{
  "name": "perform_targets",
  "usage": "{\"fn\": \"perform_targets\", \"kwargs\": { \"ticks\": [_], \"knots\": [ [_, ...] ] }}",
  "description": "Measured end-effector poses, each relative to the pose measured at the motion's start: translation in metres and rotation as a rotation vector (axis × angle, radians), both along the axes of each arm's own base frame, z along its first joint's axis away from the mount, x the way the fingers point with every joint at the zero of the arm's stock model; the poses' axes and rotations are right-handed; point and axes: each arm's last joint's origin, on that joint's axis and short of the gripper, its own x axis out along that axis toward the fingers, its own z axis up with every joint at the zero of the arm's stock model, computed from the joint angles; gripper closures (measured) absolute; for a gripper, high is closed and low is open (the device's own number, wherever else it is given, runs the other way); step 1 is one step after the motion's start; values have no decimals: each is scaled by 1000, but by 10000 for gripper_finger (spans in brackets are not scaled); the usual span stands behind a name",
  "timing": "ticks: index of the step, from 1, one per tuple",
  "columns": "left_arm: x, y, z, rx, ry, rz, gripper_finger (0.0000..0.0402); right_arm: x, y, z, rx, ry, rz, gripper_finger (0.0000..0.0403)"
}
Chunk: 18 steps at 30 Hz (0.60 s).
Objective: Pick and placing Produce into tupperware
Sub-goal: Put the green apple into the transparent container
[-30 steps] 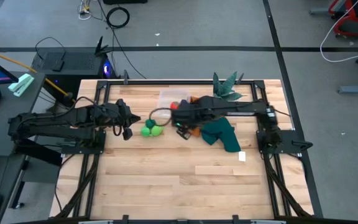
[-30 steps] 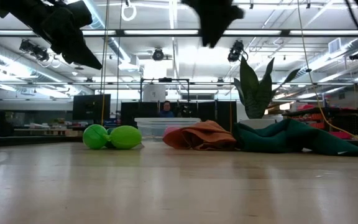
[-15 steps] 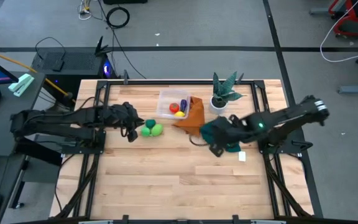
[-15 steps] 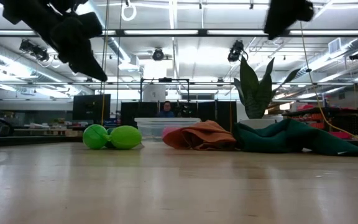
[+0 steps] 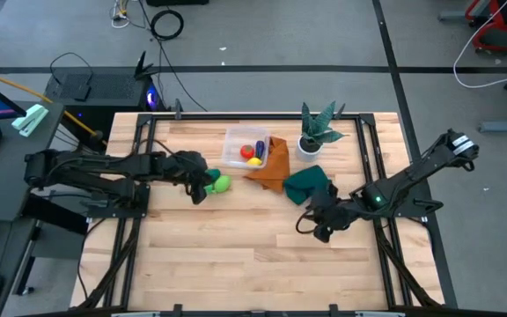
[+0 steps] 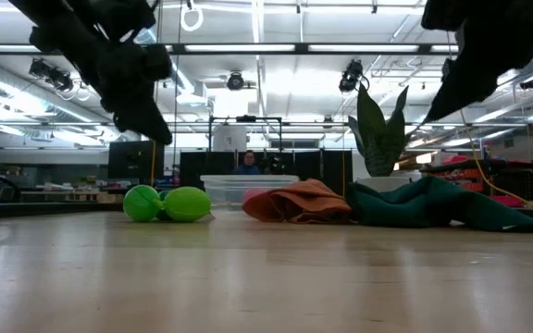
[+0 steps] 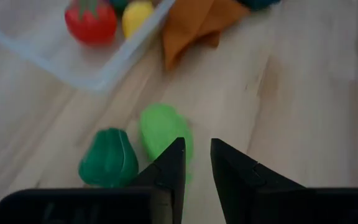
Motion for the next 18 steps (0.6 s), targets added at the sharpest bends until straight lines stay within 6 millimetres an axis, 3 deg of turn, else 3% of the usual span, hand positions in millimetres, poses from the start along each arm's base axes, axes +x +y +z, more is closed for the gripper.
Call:
{"fn": "perform_targets", "kwargs": {
  "ticks": [4, 9, 18],
  "knots": [
    [4, 0, -11, -30, 60, 19, 316, 4, -4, -12, -69, 0, 54, 273],
    [8, -7, -20, 16, 127, -65, 323, 10, -15, -12, -184, 13, 117, 247],
    [-1, -12, -28, 49, 266, -109, 297, 22, -37, -7, -231, -43, 41, 238]
  ]
}}
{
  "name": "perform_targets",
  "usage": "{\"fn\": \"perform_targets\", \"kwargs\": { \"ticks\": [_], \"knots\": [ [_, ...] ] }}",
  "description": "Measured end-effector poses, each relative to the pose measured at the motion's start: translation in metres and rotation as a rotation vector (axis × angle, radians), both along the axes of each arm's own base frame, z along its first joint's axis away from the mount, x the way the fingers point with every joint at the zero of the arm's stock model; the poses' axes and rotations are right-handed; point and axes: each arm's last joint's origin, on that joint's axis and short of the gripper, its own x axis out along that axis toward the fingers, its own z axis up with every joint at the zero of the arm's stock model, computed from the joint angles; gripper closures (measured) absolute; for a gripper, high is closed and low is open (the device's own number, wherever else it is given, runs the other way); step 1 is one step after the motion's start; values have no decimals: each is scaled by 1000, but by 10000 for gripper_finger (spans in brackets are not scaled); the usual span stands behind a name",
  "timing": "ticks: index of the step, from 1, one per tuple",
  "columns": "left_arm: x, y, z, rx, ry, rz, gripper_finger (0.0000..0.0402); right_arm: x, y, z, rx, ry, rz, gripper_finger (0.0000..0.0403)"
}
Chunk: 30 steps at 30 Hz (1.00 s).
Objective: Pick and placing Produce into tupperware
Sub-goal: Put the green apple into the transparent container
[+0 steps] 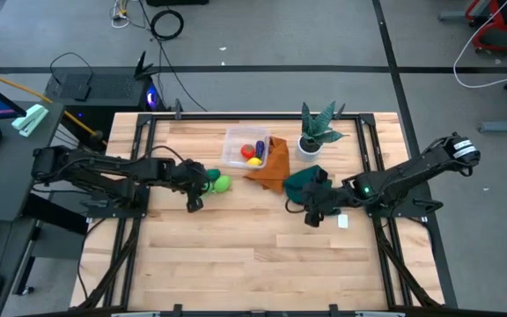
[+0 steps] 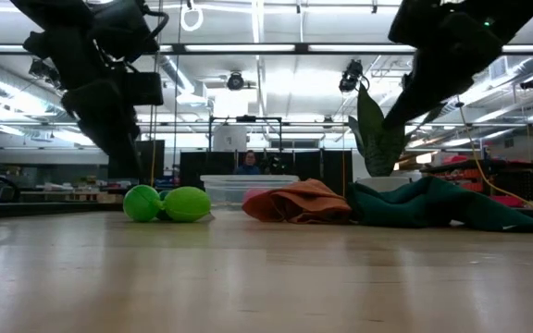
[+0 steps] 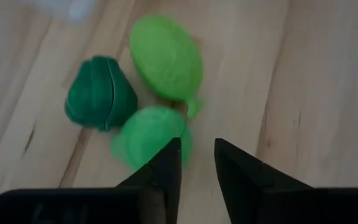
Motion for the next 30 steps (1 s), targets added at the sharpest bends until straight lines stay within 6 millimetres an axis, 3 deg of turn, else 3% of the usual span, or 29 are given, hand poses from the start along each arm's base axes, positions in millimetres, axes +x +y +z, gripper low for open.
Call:
{"fn": "perform_targets", "kwargs": {
  "ticks": [5, 17, 30],
  "knots": [
    [0, -1, 1, 44, 13, -75, 254, 3, -8, 1, 43, -9, -13, 238],
    [-1, 1, -3, 134, 85, -108, 108, 4, -11, 1, 113, -19, -57, 238],
    [1, 2, -18, 169, 202, -153, 48, 5, -11, 1, 157, -34, -84, 238]
  ]
}}
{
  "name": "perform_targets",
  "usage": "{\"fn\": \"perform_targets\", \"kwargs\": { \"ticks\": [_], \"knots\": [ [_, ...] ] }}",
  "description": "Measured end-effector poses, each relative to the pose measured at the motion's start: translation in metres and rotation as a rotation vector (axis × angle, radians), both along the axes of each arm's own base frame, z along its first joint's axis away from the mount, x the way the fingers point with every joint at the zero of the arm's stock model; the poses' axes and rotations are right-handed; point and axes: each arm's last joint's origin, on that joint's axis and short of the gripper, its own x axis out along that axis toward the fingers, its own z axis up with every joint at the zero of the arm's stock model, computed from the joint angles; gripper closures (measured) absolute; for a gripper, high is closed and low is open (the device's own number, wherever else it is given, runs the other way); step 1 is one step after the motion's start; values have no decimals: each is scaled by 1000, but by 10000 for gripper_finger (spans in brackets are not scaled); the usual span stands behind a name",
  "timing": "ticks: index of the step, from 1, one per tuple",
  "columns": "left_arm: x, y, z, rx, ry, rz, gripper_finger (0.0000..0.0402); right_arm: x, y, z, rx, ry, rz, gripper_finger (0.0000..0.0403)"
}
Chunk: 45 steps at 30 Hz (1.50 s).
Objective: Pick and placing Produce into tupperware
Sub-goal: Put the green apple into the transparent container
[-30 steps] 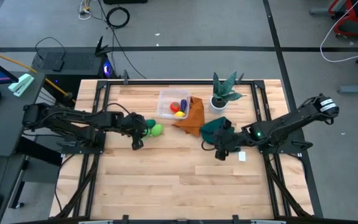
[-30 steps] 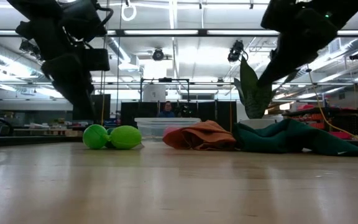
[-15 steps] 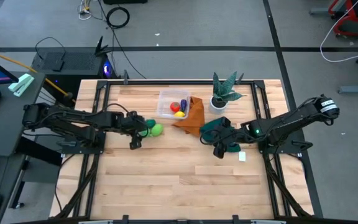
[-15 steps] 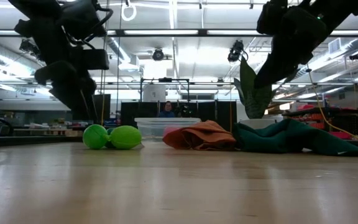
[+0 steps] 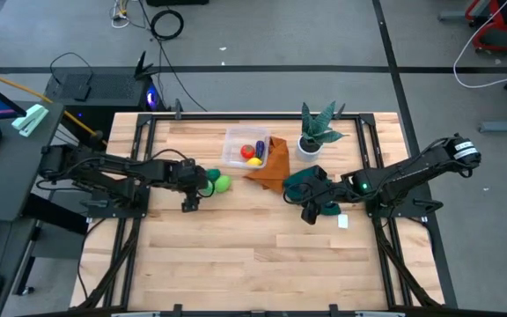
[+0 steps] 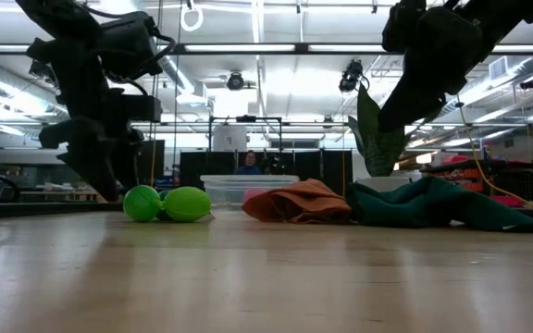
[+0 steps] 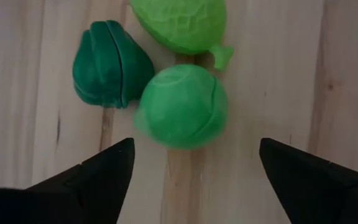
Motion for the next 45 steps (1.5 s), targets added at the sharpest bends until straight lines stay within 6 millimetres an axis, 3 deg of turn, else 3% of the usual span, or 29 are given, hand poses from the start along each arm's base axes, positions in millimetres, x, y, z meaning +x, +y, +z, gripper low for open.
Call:
{"fn": "perform_targets", "kwargs": {
  "ticks": [17, 33, 45],
  "knots": [
    [9, 19, -11, 28, 9, -7, 19, 1, 0, 1, 13, -14, -10, 238],
    [20, 18, -23, -45, -15, -106, 19, 1, 0, 1, 23, -15, -20, 238],
    [21, 18, -24, -48, -15, -108, 53, 1, 0, 1, 24, -17, -27, 238]
  ]
}}
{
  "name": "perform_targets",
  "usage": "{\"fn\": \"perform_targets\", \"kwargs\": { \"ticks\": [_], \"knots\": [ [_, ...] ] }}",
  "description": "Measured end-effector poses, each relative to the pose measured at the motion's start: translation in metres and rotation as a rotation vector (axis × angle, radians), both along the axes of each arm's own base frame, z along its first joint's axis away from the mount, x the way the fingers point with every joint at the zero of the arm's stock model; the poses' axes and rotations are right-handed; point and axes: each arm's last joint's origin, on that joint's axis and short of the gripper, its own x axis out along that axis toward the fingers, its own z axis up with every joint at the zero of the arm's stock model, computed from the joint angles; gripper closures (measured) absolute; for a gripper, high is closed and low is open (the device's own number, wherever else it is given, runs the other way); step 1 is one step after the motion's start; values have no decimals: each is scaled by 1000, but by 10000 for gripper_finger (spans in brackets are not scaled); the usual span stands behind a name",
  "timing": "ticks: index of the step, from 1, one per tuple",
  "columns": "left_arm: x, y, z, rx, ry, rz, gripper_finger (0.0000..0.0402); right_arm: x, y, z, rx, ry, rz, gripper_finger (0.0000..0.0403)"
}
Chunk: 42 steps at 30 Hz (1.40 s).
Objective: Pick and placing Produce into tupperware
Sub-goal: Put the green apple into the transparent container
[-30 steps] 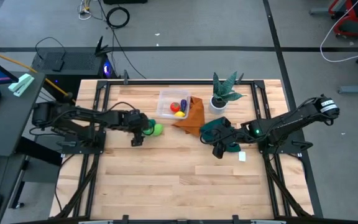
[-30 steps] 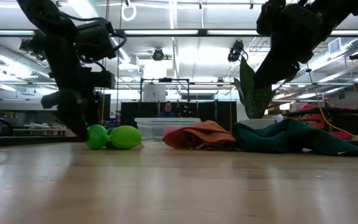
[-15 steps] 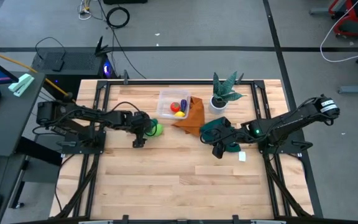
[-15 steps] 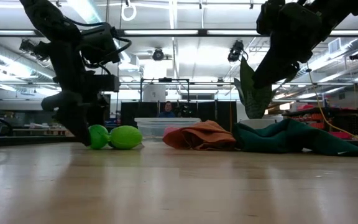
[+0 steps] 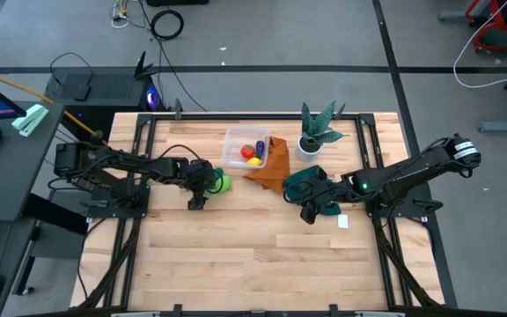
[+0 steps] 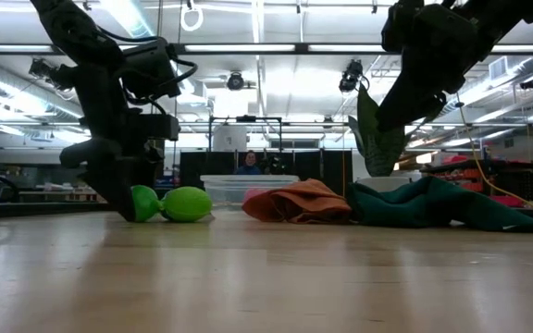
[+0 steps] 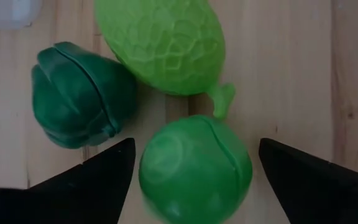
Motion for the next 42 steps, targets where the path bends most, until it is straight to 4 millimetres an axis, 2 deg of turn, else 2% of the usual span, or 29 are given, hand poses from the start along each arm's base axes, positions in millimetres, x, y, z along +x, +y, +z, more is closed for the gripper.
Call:
{"fn": "perform_targets", "kwargs": {
  "ticks": [11, 18, 25, 34, 42],
  "knots": [
    [-1, 0, 0, -3, 6, 5, 118, 1, 1, 1, -25, -7, 27, 238],
    [0, 0, 0, -5, 3, 10, 145, 7, 6, 9, -68, -104, 106, 238],
    [0, 0, 0, -5, 2, 10, 143, 12, 7, 17, -46, -204, 109, 238],
    [0, 0, 0, -9, 1, 18, 151, 8, 6, -3, 29, -294, 84, 238],
    [-1, 0, 0, -13, 1, 29, 143, 8, 6, -4, 8, -308, 90, 238]
  ]
}}
